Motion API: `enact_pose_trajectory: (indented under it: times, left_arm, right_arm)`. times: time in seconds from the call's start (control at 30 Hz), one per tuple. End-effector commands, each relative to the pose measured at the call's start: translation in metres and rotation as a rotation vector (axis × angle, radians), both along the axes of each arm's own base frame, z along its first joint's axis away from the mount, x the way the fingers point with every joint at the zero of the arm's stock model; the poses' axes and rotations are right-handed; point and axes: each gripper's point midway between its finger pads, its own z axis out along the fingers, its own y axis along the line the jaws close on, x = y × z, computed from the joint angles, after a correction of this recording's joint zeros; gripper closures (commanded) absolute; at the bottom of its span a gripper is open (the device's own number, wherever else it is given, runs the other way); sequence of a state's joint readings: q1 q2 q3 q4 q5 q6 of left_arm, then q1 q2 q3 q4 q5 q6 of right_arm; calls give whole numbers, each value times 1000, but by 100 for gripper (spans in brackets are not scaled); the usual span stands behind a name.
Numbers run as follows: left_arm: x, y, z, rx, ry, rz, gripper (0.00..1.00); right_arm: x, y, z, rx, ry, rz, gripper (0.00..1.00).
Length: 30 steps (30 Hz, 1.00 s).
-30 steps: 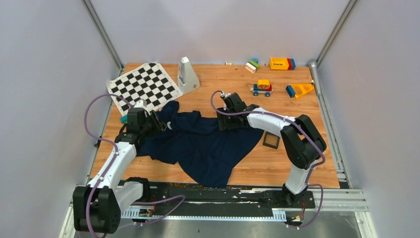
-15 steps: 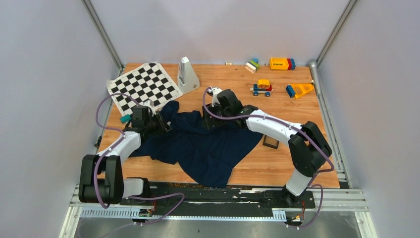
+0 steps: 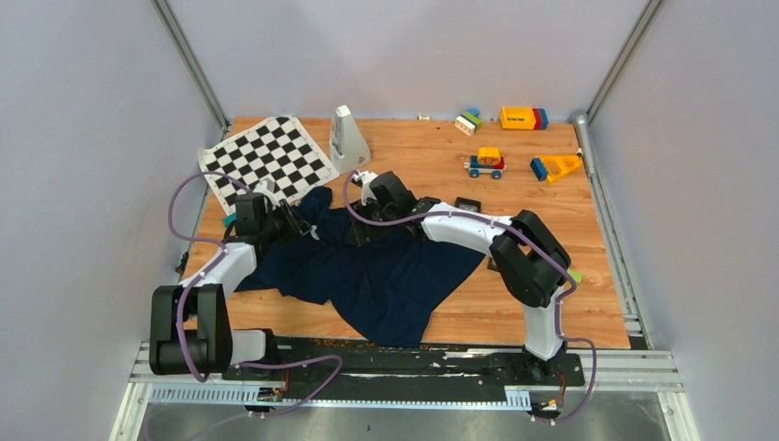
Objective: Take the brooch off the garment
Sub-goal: Adjust the clothes at the center of the board, then remove the brooch from the clothes.
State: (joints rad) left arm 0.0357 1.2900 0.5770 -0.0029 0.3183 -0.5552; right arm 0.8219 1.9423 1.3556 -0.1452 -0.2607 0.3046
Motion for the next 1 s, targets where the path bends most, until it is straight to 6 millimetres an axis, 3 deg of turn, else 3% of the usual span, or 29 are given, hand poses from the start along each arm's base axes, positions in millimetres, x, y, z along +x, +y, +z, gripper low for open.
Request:
enact_pose_trajectory:
  times: [0.0,0.4,0.5,0.57,0.63,0.77,0.97]
  left_arm:
    - [17,1,22,-27,-83,-7,66]
    - [20,-7,5,-78,-35,-51,67]
    - [21,-9,3,-86,-27,-63,74]
    - [20,-9,5,-76,-36,-73,97]
    - [17,-5,9,-48,-50,-67,100]
    - [2,1,26,0,-87,-48,100]
    - [-40,-13,46,-60,-82,-87,100]
  right_arm:
    - [17,31,27,113,-38,27,43]
    - [17,44,10,113,15,47,48]
    - [16,45,8,113,25,53,69]
    - [15,42,8,108,22,46,88]
    - [13,37,10,105,17,37,99]
    - [6,26,23,108,21,18,100]
    - [-20,5,38,123,75,4,100]
